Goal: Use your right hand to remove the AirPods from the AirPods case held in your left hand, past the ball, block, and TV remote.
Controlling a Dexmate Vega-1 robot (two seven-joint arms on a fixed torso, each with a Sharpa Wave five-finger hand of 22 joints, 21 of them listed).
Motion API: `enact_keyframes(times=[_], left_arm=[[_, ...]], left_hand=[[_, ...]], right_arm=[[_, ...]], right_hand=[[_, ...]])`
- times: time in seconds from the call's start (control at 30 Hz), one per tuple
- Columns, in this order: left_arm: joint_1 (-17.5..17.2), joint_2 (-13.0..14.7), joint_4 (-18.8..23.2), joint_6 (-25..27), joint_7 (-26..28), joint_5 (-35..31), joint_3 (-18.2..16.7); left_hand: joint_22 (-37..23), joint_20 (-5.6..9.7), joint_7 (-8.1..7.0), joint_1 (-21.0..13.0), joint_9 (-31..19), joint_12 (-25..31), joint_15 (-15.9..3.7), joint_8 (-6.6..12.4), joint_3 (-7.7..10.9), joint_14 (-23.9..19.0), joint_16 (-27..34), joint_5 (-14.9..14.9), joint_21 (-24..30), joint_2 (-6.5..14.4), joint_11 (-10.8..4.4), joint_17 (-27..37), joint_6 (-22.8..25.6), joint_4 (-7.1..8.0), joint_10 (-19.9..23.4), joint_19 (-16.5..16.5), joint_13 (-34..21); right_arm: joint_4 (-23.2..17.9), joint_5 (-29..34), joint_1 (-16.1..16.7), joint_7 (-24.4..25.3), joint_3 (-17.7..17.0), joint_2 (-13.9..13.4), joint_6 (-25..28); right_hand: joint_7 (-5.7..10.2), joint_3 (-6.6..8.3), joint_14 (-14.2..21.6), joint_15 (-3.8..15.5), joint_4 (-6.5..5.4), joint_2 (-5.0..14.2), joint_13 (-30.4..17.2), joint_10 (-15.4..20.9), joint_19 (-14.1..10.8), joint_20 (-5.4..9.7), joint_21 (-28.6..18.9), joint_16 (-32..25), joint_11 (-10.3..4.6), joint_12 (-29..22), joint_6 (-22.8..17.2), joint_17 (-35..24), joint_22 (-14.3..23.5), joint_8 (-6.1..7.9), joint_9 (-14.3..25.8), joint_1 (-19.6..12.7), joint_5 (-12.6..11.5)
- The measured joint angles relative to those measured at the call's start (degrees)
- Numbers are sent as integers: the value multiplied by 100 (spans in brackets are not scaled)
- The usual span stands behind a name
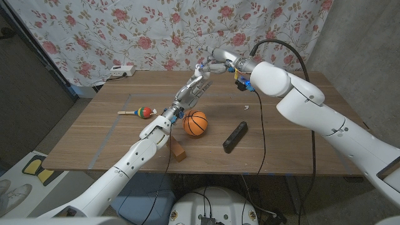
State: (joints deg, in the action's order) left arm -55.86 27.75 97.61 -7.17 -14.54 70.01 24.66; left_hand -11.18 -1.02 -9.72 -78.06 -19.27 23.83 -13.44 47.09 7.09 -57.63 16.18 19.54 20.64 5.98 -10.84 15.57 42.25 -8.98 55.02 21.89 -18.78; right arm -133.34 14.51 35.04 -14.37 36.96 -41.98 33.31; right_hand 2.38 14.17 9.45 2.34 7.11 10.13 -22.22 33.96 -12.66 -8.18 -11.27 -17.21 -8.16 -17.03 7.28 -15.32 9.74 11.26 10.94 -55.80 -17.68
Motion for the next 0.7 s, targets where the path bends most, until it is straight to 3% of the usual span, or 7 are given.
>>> enact_keyframes(times=[0.7], left_arm=[[-12, 29, 47, 0, -23, -16, 13]], left_hand=[[-1, -21, 0, -8, 15, -24, 1, 0, 0, -1, -4, -9, 0, -8, 1, 29, -2, 0, -1, -21, -196]], right_arm=[[-53, 40, 113, 65, -41, 24, -36]], right_hand=[[-5, -57, 176, -28, -56, -65, -576, -14, -42, -42, 0, -166, -46, -471, -4, -246, 0, 0, 0, 117, 116]])
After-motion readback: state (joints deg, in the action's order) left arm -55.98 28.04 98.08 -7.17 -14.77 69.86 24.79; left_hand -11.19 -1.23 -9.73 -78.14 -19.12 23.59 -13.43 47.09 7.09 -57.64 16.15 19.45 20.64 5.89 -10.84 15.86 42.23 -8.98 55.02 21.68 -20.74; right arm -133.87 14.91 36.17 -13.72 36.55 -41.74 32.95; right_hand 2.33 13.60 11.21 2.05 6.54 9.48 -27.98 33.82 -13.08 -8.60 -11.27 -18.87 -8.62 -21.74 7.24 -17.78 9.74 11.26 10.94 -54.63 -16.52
